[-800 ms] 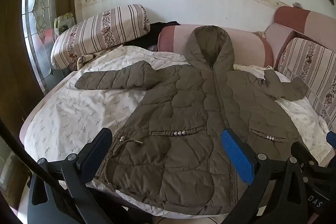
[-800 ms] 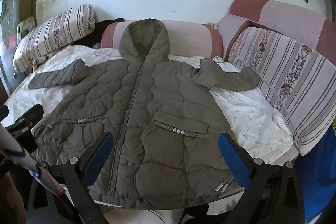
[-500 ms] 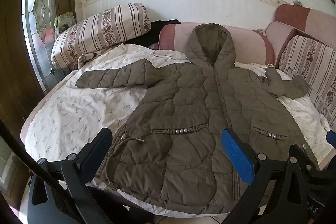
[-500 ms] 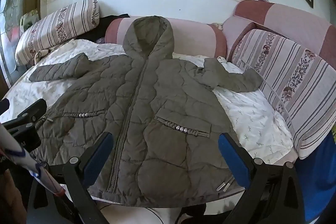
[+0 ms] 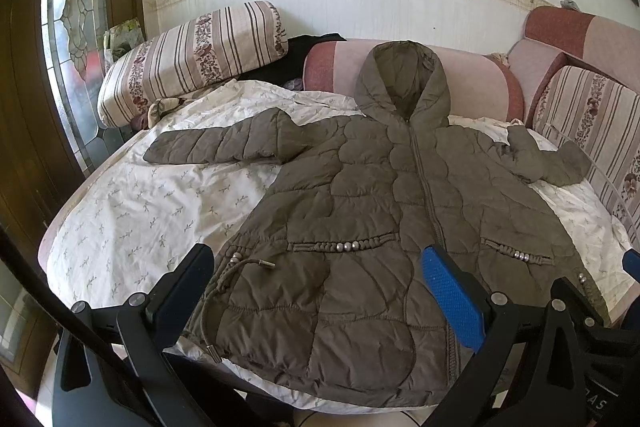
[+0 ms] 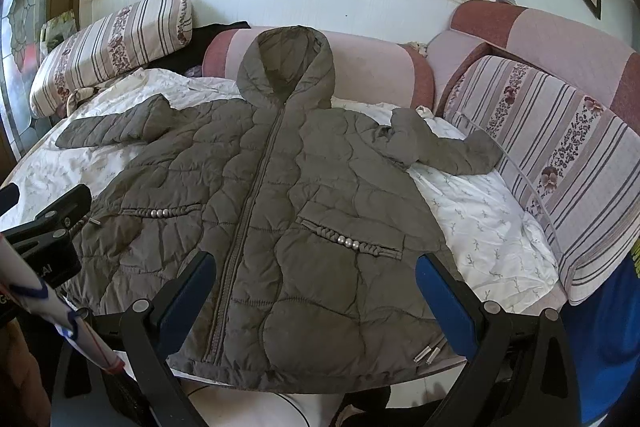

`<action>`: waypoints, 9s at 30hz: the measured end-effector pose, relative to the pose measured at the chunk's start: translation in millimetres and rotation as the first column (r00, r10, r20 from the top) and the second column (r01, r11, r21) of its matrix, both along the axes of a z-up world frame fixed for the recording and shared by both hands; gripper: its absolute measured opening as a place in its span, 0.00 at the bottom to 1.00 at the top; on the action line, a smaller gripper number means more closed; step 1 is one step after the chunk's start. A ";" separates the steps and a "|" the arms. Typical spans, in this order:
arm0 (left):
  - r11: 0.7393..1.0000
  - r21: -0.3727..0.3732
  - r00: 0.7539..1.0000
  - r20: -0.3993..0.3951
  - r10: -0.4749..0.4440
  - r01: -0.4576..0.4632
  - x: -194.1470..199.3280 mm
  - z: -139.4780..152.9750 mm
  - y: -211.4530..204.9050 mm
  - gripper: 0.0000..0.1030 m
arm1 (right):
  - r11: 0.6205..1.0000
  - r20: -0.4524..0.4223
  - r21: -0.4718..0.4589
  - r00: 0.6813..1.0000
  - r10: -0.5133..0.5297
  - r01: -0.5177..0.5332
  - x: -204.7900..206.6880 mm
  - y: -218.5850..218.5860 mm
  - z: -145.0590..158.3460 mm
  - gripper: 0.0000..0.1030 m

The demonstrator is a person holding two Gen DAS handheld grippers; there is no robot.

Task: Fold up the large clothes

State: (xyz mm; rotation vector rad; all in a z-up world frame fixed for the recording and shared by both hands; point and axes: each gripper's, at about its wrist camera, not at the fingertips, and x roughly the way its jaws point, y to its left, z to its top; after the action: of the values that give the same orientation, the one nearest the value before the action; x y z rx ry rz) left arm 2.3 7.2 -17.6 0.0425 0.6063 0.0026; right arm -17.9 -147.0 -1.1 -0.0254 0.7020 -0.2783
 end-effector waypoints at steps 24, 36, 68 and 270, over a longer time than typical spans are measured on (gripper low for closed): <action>0.997 0.083 1.000 -0.013 -0.002 0.003 23.7 -20.5 -4.0 1.00 | 1.000 -0.065 0.030 0.998 -0.002 0.004 20.0 -11.1 -22.0 0.99; 0.997 0.061 0.998 -0.036 -0.047 0.049 104.4 -11.2 -43.7 1.00 | 0.996 -0.110 0.062 0.992 -0.056 0.063 49.8 -49.2 -35.4 0.99; 0.991 0.105 0.961 -0.271 -0.051 0.082 263.8 -91.6 -99.0 1.00 | 0.756 -0.134 0.487 0.893 -0.429 0.436 178.8 -446.7 -27.3 0.58; 0.720 -0.467 0.853 -0.191 0.485 -0.514 389.9 -96.3 390.1 0.13 | 0.983 -0.208 0.098 0.963 0.171 -0.154 327.9 -59.8 -128.5 0.65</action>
State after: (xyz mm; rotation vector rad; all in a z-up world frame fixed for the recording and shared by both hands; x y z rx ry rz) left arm 392.2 397.3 -114.0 -0.6438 0.6434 0.3755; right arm 310.1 -206.8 -129.6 -0.0367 0.9214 -0.0891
